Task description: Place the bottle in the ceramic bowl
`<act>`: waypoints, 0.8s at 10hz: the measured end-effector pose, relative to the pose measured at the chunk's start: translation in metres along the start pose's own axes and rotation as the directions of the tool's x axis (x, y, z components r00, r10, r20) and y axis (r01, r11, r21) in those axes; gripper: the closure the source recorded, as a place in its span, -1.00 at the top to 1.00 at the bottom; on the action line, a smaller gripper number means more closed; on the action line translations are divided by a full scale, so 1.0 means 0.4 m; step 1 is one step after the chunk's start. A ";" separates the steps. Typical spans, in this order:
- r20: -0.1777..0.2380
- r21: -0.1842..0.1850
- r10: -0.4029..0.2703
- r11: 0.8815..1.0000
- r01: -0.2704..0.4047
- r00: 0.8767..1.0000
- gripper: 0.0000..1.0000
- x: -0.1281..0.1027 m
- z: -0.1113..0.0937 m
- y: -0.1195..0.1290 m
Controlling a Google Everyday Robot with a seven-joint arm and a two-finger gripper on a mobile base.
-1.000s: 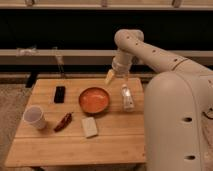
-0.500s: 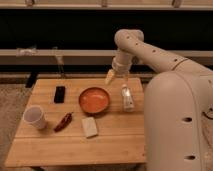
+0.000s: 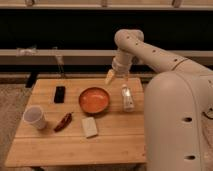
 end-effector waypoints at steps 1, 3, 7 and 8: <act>0.000 0.000 0.000 1.000 0.000 1.000 0.60 0.000 0.000 0.000; -0.001 0.000 0.000 1.000 0.000 1.000 0.60 0.000 0.001 0.000; -0.001 -0.001 0.001 1.000 -0.001 1.000 0.60 0.000 0.002 -0.001; -0.003 -0.006 0.009 1.000 -0.009 1.000 0.60 -0.001 0.004 -0.005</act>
